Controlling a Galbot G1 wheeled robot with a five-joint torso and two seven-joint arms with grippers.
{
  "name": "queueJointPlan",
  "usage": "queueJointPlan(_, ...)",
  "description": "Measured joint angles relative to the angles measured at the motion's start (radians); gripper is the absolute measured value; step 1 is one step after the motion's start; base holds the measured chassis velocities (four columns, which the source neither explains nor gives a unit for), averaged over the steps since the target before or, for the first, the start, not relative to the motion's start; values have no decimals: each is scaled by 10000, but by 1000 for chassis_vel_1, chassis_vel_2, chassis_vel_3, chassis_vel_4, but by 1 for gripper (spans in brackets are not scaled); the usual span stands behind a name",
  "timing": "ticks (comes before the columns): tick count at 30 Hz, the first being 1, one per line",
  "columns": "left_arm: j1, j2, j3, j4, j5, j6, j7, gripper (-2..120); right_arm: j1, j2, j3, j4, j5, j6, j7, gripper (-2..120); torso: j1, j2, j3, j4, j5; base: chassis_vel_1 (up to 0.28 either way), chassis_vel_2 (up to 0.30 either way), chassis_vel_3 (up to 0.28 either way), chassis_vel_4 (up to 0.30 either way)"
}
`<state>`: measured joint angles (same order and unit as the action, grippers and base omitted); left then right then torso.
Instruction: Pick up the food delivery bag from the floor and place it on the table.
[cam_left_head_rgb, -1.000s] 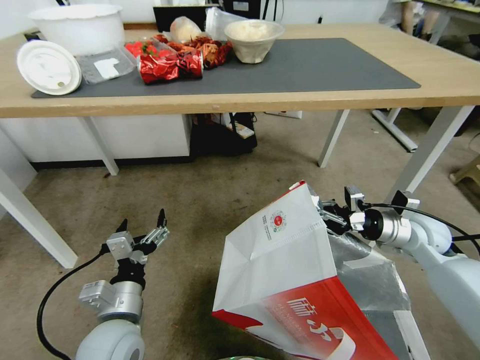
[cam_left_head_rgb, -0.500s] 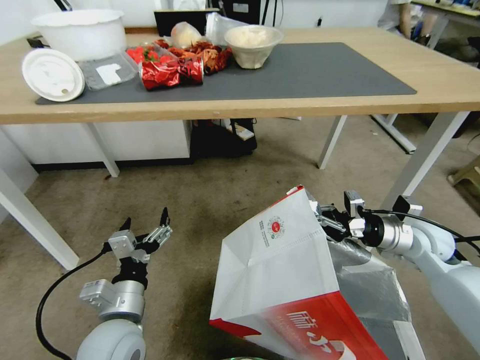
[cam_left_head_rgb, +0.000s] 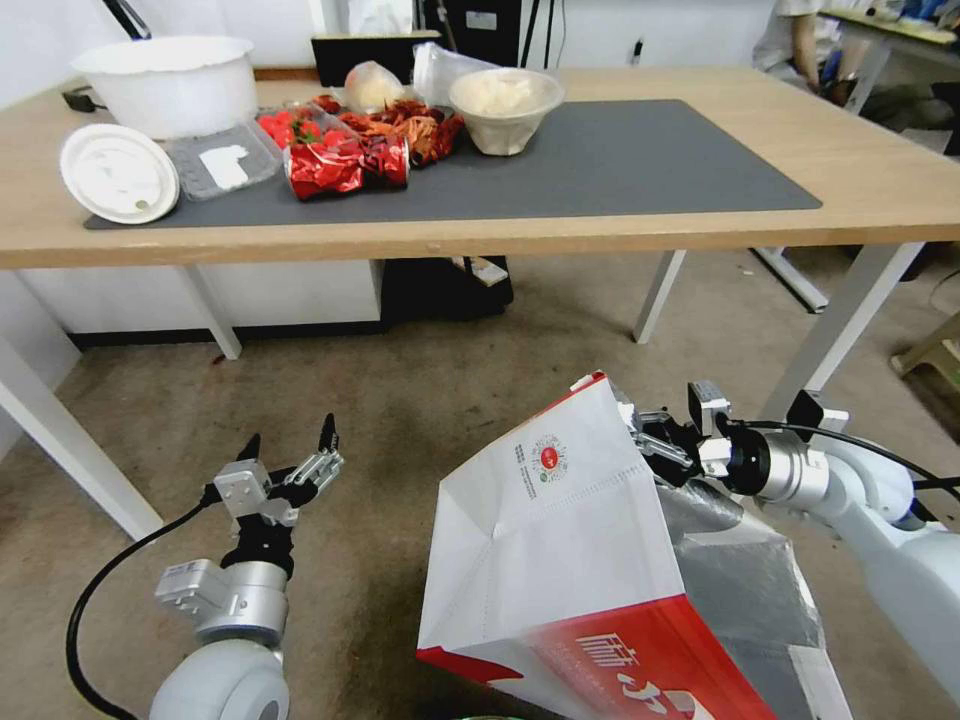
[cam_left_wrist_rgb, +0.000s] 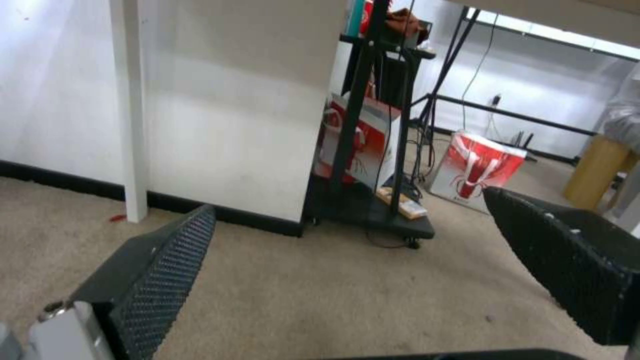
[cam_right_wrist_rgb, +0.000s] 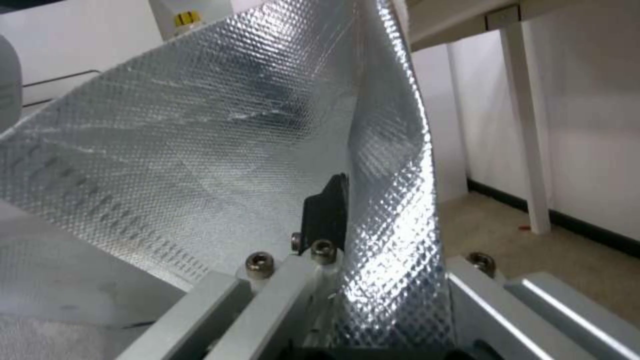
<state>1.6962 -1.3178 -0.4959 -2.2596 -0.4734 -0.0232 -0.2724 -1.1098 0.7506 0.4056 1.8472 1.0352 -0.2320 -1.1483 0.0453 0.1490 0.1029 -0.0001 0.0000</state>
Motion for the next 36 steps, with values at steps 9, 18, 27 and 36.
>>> queueJointPlan(9,-12,-12,8,6,4,-5,-66,100,-60,-30,52,31,0,1,1,0,65,356,291,0,-1,0,0,0,0)
queueJointPlan(18,-50,4,11,35,3,-7,-86,100,-5,-73,21,31,0,3,45,0,174,758,583,1,0,0,0,0,0)
queueJointPlan(27,-89,27,23,82,4,30,-92,100,16,-102,-23,-4,21,2,61,0,265,1121,862,0,0,0,0,0,0)
queueJointPlan(36,-137,67,30,124,-16,56,-100,100,102,-107,-92,-54,20,0,63,0,362,1491,1130,0,0,0,0,0,0)
